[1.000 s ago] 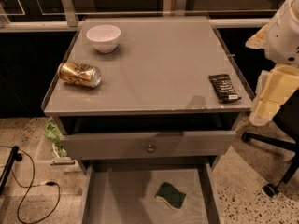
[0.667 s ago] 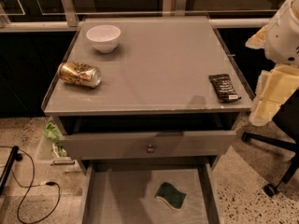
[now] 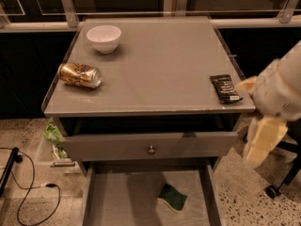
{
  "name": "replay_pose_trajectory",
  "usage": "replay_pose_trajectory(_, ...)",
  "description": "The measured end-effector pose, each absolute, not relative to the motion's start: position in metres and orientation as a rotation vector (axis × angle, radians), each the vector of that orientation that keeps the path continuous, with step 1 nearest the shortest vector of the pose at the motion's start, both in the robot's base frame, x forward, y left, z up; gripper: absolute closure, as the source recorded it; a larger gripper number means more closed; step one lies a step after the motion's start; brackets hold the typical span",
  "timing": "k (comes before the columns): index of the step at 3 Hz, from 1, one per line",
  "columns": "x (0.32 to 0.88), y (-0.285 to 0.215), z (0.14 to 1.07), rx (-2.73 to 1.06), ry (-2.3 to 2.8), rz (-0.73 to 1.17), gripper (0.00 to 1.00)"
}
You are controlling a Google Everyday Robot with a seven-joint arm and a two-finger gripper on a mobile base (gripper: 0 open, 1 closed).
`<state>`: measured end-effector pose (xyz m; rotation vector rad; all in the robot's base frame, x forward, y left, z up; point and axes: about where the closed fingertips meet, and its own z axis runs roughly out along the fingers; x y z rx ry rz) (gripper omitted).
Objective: Pick sponge from middle drawer and place on counter
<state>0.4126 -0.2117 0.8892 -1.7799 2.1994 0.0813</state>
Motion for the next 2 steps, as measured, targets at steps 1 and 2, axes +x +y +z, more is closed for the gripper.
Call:
replay_pose_trajectory(1,0.3841,-0.2168,0.8000,-1.829,2.220,0.175,0.00)
replay_pose_trajectory(2,0.3846,-0.2167,0.8009,-1.829,2.218,0.173,0.00)
